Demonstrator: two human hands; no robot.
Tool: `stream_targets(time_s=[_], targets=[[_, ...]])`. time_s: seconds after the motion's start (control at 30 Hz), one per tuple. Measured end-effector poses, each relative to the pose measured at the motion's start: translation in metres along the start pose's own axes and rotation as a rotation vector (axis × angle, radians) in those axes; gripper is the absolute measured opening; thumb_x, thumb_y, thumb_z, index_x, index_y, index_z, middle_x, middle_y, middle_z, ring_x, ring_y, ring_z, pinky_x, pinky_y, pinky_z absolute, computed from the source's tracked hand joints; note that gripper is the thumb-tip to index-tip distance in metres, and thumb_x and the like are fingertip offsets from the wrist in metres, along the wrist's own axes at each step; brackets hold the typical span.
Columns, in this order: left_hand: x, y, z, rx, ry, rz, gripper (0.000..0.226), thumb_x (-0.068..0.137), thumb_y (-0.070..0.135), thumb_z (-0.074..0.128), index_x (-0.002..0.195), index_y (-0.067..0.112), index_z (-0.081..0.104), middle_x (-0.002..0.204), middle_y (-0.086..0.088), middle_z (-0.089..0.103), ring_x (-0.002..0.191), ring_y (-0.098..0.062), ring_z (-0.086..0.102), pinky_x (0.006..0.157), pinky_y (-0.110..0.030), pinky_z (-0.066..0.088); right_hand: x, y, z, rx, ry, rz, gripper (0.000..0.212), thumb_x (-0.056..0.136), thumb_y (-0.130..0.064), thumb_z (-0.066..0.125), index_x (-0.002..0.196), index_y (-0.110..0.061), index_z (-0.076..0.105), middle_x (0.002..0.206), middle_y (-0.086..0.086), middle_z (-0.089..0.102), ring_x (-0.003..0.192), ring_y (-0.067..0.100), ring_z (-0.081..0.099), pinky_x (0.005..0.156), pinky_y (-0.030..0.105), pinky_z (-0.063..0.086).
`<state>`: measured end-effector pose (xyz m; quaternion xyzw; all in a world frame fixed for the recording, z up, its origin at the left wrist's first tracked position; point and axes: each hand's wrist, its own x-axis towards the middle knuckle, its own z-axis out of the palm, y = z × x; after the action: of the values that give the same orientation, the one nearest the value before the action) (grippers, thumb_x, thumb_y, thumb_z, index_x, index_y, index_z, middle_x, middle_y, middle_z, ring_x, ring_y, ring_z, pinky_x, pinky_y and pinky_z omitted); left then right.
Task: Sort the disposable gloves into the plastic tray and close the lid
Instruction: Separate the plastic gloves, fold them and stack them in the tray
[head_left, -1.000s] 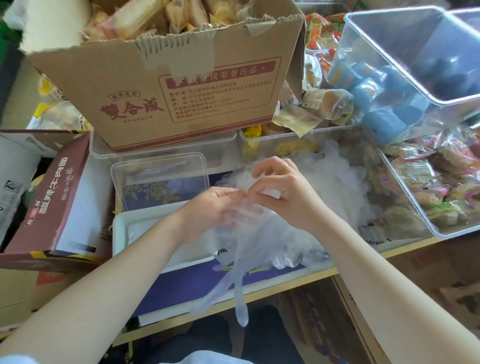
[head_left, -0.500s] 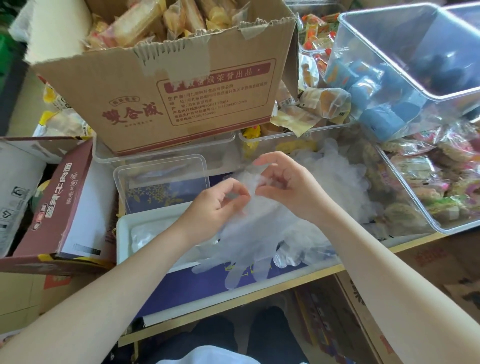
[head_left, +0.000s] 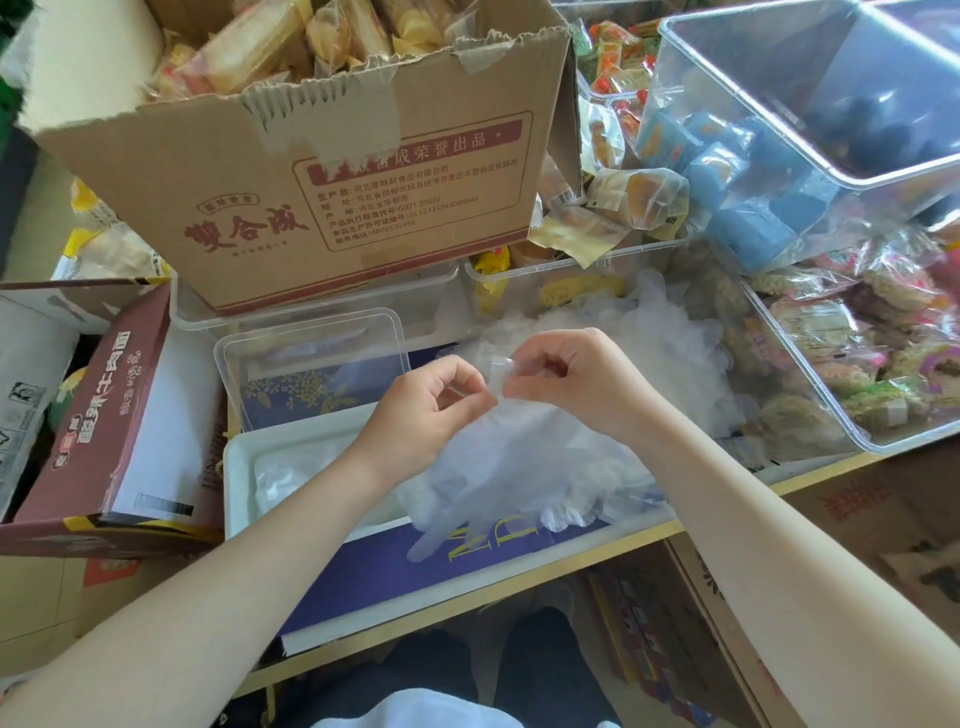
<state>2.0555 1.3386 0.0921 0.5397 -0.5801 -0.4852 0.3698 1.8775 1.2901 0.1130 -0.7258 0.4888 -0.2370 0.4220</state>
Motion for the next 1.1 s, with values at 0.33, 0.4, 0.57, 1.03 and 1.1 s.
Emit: stream_targets(time_s=[0.33,0.4,0.57,1.03,1.1], targets=[[0.001,-0.005,-0.006,0.138,-0.082,0.021,0.019,0.074,0.046,0.061,0.086,0.031,0.059,0.096,0.007,0.064,0.090,-0.011,0.058,0.087,-0.030,0.043,0.001,0.002,0.005,0.020,0.101,0.026,0.016,0.078,-0.014,0.073,0.071,-0.010,0.060,0.061,-0.012,0.049,0.056,0.006,0.037,0.057,0.021,0.033],[0.004,-0.006,-0.010,0.142,-0.124,-0.003,0.021,0.072,0.050,0.062,0.087,0.035,0.057,0.095,0.006,0.063,0.089,-0.018,0.059,0.087,-0.033,0.045,0.000,0.001,0.005,0.026,0.063,0.024,0.014,0.078,-0.014,0.073,0.073,-0.010,0.061,0.062,-0.010,0.050,0.058,0.008,0.038,0.059,0.022,0.034],[0.010,-0.004,-0.019,0.128,-0.262,-0.034,0.017,0.081,0.037,0.066,0.095,0.032,0.058,0.075,0.010,0.058,0.070,-0.021,0.052,0.068,-0.024,0.042,-0.001,0.004,0.003,0.037,0.006,0.025,0.007,0.082,-0.014,0.069,0.079,-0.008,0.065,0.071,0.001,0.058,0.066,0.013,0.045,0.066,0.029,0.040],[0.009,-0.008,-0.017,0.020,-0.396,-0.088,0.043,0.075,0.059,0.055,0.106,0.030,0.060,0.102,0.009,0.063,0.094,-0.005,0.059,0.091,-0.028,0.043,0.000,0.001,-0.005,-0.032,0.013,0.007,0.019,0.087,-0.014,0.061,0.073,-0.026,0.059,0.072,-0.009,0.060,0.068,0.012,0.055,0.070,0.028,0.045],[0.010,-0.005,-0.015,0.040,-0.411,-0.084,0.043,0.072,0.059,0.058,0.107,0.033,0.062,0.105,0.009,0.064,0.099,-0.006,0.060,0.093,-0.034,0.043,-0.001,0.000,-0.001,-0.020,0.021,0.030,0.024,0.087,-0.013,0.061,0.069,-0.028,0.055,0.066,-0.012,0.057,0.060,0.005,0.051,0.065,0.027,0.044]])
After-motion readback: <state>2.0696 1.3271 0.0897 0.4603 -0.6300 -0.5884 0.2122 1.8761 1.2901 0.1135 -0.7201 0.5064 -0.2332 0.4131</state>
